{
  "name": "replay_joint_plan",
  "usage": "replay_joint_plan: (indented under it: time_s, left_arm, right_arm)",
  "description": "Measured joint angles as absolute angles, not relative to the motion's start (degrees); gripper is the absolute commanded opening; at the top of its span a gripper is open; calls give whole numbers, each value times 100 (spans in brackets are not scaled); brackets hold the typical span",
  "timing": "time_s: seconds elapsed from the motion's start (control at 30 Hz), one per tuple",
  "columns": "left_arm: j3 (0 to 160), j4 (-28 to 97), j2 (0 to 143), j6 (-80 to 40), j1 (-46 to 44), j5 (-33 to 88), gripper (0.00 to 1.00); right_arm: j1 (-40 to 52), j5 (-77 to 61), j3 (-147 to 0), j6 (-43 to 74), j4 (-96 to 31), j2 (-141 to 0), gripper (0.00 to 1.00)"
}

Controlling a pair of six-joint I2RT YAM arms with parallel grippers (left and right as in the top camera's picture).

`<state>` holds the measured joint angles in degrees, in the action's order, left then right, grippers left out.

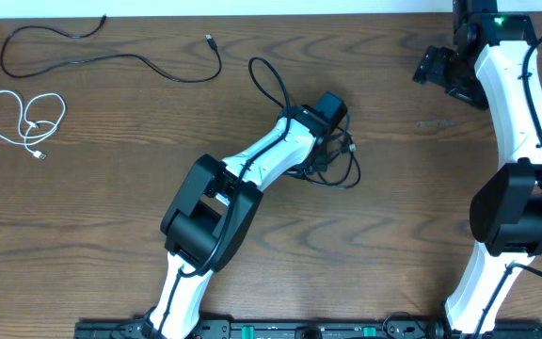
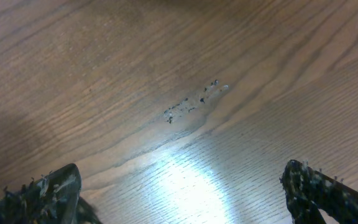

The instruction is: Untangle cables

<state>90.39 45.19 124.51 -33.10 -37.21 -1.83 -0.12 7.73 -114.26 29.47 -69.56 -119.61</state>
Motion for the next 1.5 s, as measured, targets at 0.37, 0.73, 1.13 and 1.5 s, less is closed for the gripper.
replay_joint_plan:
  time_s: [0.37,0.73,1.13,1.5]
  left_arm:
    - [8851,4606,11402,-3301,-3280,58,7]
    - [8858,3933,8726,-3301,-3030,189,7]
    - [8860,3063,7835,-3146,-3039,1258,8]
    - [8862,4967,8709,-2405,-3039,1369,45]
  right_arm:
    - [-12,773,-11426,2947,-6956,-11961,99]
    - [-12,773,-11426,2947,-6958,-11961,99]
    - [-12,773,-11426,2947,-6958,-11961,99]
    - [-12,770,-11426,2947,-6956,-11961,99]
